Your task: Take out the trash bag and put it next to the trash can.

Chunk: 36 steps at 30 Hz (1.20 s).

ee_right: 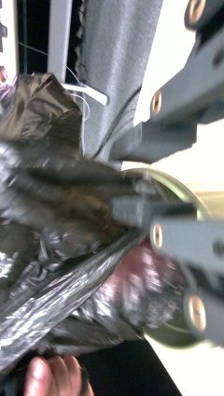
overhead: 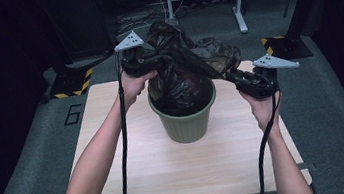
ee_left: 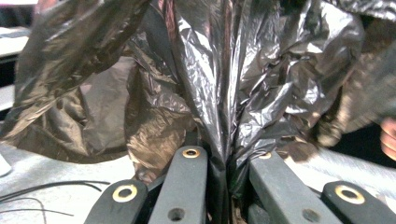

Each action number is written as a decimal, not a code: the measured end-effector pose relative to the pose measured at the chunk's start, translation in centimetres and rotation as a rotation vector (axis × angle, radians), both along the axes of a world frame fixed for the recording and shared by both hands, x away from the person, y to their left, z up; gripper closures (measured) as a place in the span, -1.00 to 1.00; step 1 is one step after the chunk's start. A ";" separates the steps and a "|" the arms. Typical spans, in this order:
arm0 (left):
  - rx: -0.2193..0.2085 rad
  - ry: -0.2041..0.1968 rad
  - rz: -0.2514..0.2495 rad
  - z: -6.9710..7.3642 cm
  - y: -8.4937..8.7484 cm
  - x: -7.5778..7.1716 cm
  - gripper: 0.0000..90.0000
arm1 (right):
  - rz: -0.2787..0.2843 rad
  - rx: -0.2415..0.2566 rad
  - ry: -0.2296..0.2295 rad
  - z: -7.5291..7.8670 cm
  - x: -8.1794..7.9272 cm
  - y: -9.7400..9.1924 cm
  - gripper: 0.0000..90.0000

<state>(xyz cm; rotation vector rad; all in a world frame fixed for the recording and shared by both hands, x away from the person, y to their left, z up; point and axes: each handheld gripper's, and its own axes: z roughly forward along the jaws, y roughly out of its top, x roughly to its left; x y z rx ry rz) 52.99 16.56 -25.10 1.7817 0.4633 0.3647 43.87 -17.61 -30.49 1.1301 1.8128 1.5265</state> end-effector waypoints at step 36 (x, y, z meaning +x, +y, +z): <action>0.036 -0.047 -0.045 -3.3 -4.3 0.0 1.00 | 0.276 -0.053 0.088 6.6 2.8 6.9 -0.02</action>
